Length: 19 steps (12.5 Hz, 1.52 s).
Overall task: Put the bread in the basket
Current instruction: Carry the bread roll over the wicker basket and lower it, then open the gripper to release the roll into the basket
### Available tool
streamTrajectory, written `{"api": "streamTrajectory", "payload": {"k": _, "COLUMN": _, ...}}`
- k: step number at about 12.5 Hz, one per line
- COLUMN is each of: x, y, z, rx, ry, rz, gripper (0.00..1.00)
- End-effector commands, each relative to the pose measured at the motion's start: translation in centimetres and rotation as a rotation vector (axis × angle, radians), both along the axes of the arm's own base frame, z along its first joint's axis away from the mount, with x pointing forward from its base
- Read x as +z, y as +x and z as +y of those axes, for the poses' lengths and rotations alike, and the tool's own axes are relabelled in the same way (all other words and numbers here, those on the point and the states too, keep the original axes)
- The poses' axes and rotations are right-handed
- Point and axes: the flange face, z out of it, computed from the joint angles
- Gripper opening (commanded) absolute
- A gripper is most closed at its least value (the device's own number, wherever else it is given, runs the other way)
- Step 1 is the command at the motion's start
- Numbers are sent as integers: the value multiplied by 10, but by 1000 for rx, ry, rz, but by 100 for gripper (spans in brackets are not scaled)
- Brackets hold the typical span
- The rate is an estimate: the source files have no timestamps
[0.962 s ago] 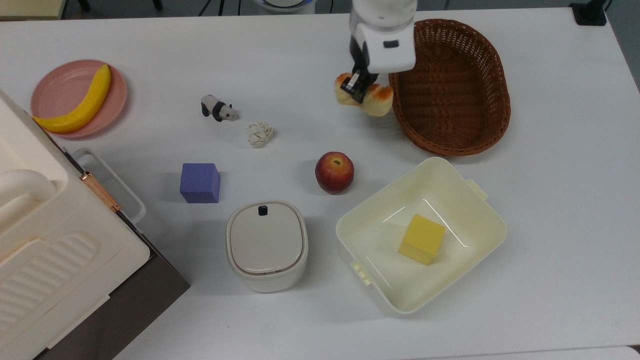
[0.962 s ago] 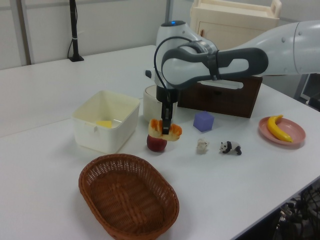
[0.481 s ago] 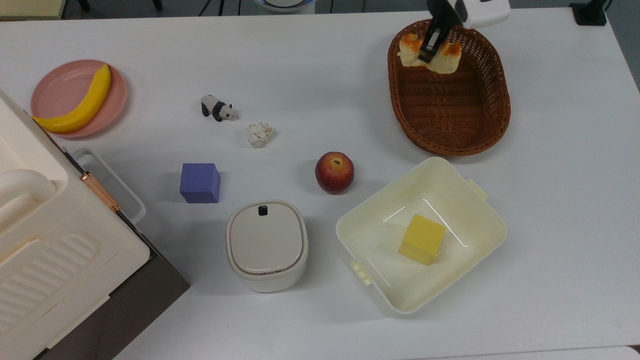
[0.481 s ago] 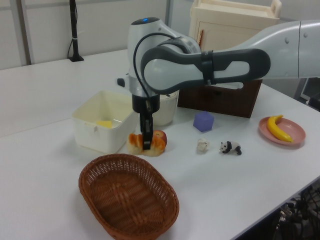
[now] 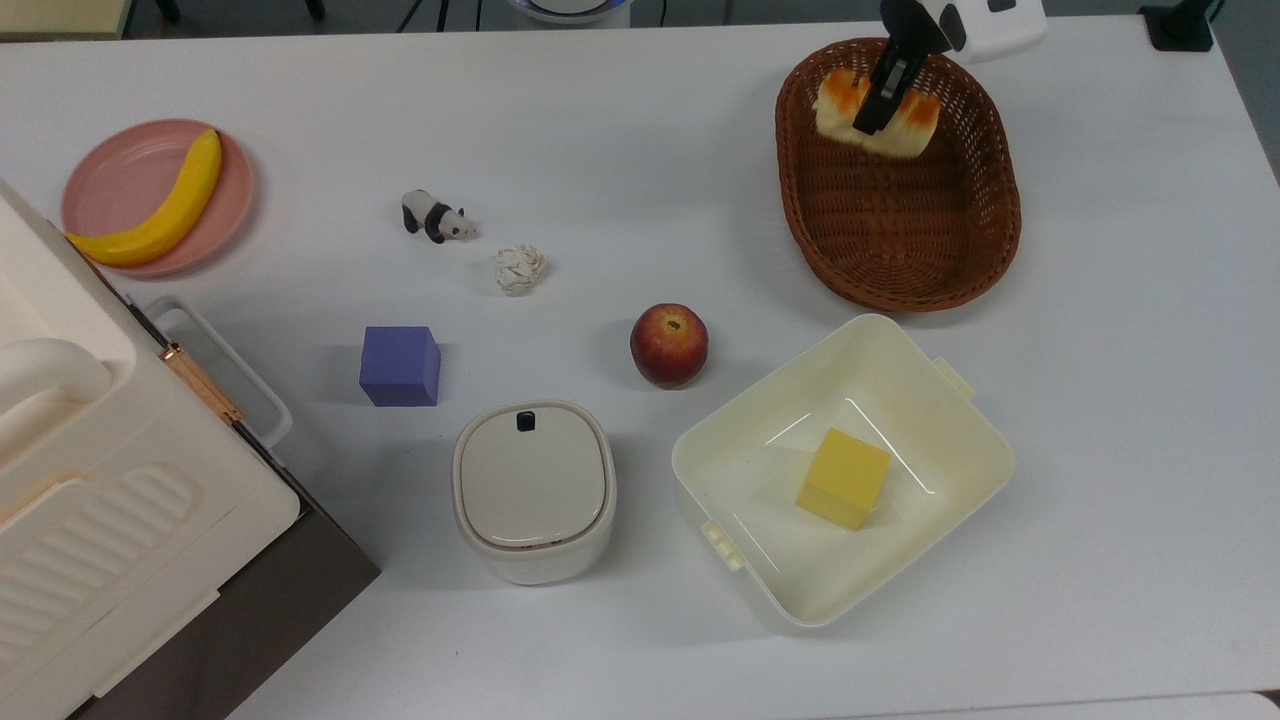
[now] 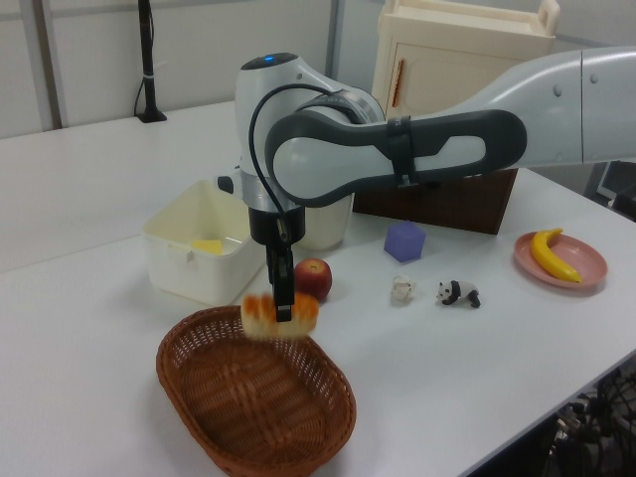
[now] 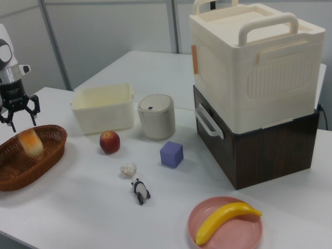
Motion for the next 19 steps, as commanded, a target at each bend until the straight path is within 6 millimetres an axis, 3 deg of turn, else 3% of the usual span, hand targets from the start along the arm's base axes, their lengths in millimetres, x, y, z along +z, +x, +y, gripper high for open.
{"api": "streamTrajectory", "payload": {"k": 1, "x": 5, "y": -1, "z": 1, "rx": -9, "ry": 0, "rz": 1, "gripper": 100}}
{"api": "streamTrajectory", "payload": {"k": 10, "x": 10, "y": 4, "z": -4, "rx": -20, "ry": 0, "rz": -11, "gripper": 100}}
{"api": "streamTrajectory", "payload": {"k": 12, "x": 26, "y": 16, "z": -16, "rx": -48, "ry": 9, "rz": -42, "gripper": 100}}
{"api": "streamTrajectory", "payload": {"k": 16, "x": 81, "y": 61, "z": -95, "rx": -208, "ry": 25, "rz": -147, "gripper": 100}}
{"api": "streamTrajectory", "payload": {"k": 19, "x": 115, "y": 76, "z": -166, "rx": -330, "ry": 30, "rz": -204, "gripper": 100}}
